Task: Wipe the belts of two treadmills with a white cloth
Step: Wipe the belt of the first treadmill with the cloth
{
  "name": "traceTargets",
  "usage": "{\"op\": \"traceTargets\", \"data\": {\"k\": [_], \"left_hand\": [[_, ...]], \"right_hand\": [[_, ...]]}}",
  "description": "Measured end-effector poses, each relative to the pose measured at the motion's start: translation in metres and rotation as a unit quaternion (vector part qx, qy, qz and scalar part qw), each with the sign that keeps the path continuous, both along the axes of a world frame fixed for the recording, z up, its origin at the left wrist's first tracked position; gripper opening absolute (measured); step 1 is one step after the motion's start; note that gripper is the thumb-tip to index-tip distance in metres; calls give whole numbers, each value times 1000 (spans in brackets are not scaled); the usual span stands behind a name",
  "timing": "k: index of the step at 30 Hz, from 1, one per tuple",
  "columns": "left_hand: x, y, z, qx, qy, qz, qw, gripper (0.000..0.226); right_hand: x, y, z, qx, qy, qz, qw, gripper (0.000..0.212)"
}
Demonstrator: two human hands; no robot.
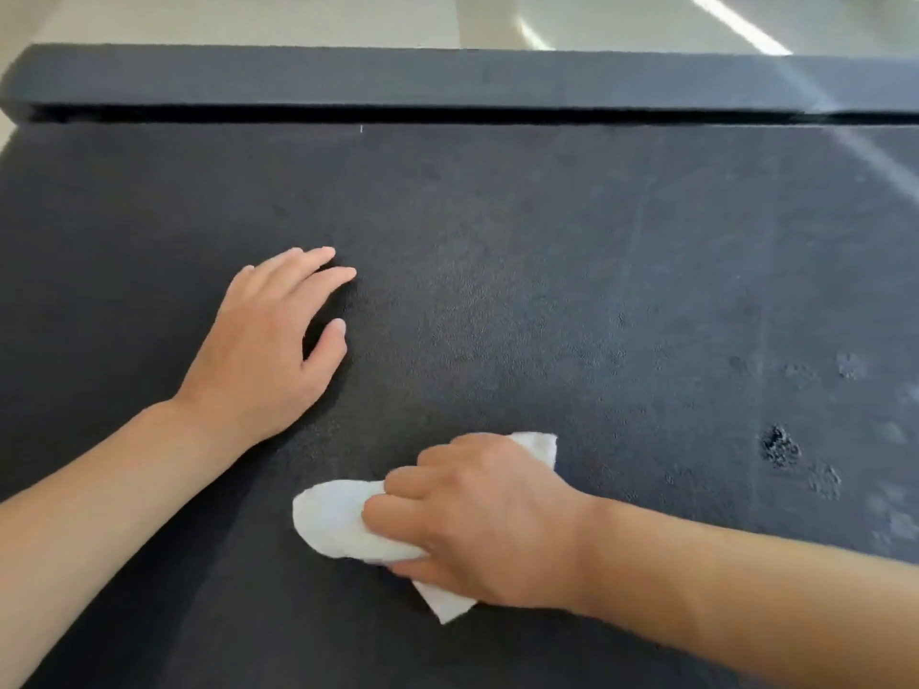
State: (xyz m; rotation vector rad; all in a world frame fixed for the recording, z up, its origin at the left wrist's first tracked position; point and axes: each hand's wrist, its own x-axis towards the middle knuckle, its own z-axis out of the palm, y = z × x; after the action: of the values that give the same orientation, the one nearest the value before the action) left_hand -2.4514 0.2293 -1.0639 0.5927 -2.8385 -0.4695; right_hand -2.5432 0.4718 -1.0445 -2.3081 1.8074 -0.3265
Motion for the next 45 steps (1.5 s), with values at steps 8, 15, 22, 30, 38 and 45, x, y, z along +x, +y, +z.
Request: {"op": "traceTargets", "data": {"k": [8, 15, 22, 30, 38, 45], "left_hand": [[-2, -5, 0, 4, 25, 3, 1000, 52], [-4, -6, 3, 35, 50, 5, 998, 37], [-2, -7, -3, 33, 65, 19, 997, 34], [-4, -4, 3, 27, 58, 33, 997, 37], [3, -6, 2, 17, 89, 65, 994, 31], [0, -4, 2, 8, 81, 66, 994, 30]], "right_hand": [[-288, -107, 27, -7, 64, -598, 799, 33], [-91, -153, -2, -31, 63, -253, 965, 29], [-220, -138, 16, 3, 76, -395, 916, 35], [-201, -215, 1, 39, 128, -456, 880, 45], [-208, -182, 4, -21, 114, -367, 923, 38], [-226, -137, 14, -3, 135, -525, 841, 36]]}}
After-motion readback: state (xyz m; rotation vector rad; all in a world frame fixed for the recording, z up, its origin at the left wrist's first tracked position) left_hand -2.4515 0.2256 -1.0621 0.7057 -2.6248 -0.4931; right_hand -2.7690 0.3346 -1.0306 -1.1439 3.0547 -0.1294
